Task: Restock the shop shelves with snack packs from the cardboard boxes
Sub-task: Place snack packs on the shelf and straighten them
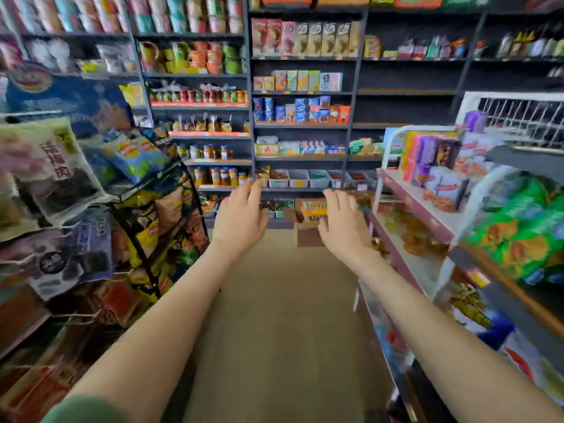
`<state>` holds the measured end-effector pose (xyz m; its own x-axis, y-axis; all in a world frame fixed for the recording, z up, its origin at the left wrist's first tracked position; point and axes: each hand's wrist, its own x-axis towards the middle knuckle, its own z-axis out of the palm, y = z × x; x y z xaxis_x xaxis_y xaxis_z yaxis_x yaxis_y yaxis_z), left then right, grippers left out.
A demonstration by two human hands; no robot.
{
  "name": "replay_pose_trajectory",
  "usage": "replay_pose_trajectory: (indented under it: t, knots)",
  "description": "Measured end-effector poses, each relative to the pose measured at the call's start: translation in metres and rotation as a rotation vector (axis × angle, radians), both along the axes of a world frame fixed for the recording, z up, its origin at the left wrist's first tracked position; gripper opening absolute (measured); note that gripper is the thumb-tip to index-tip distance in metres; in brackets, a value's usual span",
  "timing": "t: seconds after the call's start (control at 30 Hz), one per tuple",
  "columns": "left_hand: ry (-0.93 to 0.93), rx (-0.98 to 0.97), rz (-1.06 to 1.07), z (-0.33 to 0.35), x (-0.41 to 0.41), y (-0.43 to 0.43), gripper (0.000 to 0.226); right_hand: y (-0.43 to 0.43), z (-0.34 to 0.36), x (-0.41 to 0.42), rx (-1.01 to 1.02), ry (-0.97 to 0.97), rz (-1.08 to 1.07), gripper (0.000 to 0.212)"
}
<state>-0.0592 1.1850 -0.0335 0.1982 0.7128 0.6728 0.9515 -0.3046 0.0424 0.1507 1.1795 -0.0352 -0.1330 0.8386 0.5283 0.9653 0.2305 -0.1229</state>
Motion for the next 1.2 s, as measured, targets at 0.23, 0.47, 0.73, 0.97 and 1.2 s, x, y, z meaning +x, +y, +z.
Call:
replay_pose_trajectory:
  t: [0.23, 0.47, 0.73, 0.97, 1.2]
  knots:
    - [0.038, -0.087, -0.026, -0.021, -0.014, 0.245, 0.056, 0.239, -0.025, -0.013, -0.019, -0.023, -0.056, 0.058]
    - [0.066, -0.178, -0.092, -0.033, 0.021, 0.466, 0.058, 0.443, -0.049, 0.022, -0.080, -0.013, -0.160, 0.060]
    - [0.109, -0.252, -0.169, -0.099, 0.058, 0.718, 0.058, 0.703, -0.113, 0.065, -0.123, 0.034, -0.143, 0.059]
    - [0.154, -0.384, -0.145, -0.109, 0.088, 0.924, 0.059, 0.925, -0.134, 0.089, -0.195, -0.049, -0.124, 0.063]
    - [0.198, -0.538, -0.120, -0.157, 0.127, 1.118, 0.061, 1.113, -0.188, 0.135, -0.340, -0.082, -0.149, 0.064]
